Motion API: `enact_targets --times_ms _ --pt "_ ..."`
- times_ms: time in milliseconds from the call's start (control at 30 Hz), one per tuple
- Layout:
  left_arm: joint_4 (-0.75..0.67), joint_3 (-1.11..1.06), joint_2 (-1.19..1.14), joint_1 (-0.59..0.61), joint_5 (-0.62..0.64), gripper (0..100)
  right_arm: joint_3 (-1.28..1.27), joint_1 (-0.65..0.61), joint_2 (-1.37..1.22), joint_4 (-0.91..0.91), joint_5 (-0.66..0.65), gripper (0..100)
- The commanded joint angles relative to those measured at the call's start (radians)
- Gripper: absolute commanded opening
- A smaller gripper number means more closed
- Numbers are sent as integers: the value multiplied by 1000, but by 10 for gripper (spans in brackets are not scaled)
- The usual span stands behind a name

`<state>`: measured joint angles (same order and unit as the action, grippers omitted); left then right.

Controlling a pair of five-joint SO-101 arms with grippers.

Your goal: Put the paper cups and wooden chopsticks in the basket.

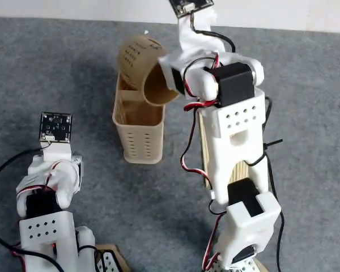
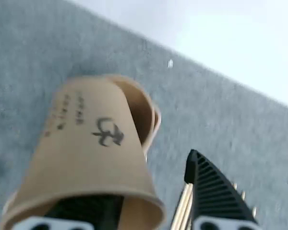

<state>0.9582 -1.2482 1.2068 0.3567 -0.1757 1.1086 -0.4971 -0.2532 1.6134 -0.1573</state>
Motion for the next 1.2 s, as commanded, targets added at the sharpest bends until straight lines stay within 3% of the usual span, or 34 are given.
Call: enact_targets --times_ms 0,267,933,1167 --pt "-14 5 -1 -15 12 158 35 -28 10 -101 9 183" --pt "-15 5 -1 -15 12 158 27 -104 8 -225 2 183" --pt "-15 5 -1 -15 11 158 -130 -39 -348 -232 2 183" --pt "-15 4 -1 -15 11 158 41 -65 -325 -223 2 183"
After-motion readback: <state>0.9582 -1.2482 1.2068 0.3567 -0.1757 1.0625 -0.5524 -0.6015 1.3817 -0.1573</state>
